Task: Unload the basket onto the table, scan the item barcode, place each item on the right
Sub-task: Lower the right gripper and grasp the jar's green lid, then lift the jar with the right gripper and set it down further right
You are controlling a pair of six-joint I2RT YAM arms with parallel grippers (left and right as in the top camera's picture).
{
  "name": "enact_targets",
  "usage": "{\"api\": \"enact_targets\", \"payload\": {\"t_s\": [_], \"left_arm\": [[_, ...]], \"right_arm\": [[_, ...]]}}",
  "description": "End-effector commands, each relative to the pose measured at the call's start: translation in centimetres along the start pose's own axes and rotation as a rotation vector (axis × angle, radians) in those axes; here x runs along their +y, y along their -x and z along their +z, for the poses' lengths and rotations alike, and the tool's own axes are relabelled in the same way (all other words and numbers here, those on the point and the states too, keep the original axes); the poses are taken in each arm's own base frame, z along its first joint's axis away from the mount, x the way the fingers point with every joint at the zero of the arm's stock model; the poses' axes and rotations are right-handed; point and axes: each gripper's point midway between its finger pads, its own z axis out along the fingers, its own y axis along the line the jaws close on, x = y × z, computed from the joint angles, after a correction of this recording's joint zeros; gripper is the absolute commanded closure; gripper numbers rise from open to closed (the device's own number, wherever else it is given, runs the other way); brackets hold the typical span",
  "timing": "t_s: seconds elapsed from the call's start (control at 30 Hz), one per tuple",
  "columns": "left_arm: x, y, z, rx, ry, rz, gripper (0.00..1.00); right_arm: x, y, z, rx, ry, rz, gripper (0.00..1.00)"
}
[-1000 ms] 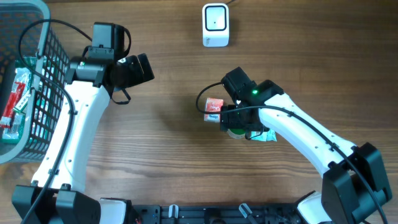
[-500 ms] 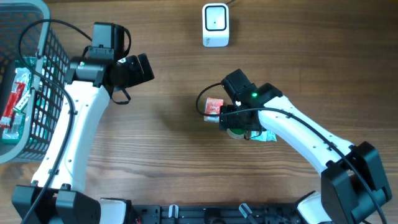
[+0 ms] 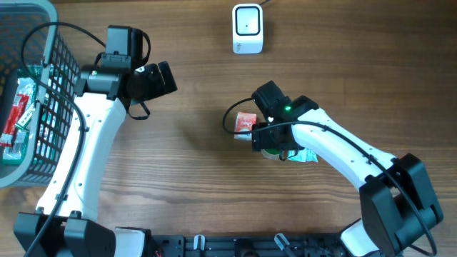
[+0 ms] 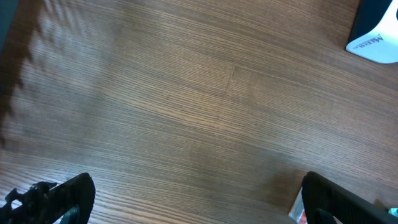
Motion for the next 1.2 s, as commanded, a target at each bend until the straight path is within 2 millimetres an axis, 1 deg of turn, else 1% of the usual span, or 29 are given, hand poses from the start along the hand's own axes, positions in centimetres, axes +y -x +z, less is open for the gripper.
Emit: {"api": "enact_targets", "payload": {"t_s": [0.0, 0.8, 0.83, 0.87, 1.03, 1.07, 1.17], "left_arm": [[-0.17, 0.1, -0.29, -0.006, -0.014, 0.014, 0.0], [-0.17, 0.1, -0.29, -0.006, -0.014, 0.014, 0.0], [-0.17, 0.1, -0.29, -0.006, -0.014, 0.014, 0.0], [-0.17, 0.1, -0.29, -0.006, -0.014, 0.014, 0.0], [-0.17, 0.1, -0.29, -0.006, -0.014, 0.014, 0.0], [-0.17, 0.1, -0.29, -0.006, -0.014, 0.014, 0.0], [-0.17, 0.1, -0.29, -0.006, -0.014, 0.014, 0.0]], "right_arm": [[-0.76, -0.51, 0.76, 0.02, -0.037, -0.05, 0.15], [-1.19, -1.08, 1.39, 0.055, -0.061, -0.072, 0.16], [-1.19, -1.1, 1.43, 0.056, -0.061, -0.072, 0.19], [-1.19, -1.1, 1.44, 0.056, -0.062, -0.072, 0.24], [-1.18, -1.09, 1.44, 0.056, -0.061, -0.072, 0.25], [-1.17, -1.07, 1.42, 0.055, -0.061, -0.072, 0.27], [-0.9, -0.45, 0.59, 0.037, -0.044, -0.07, 0.3]]}}
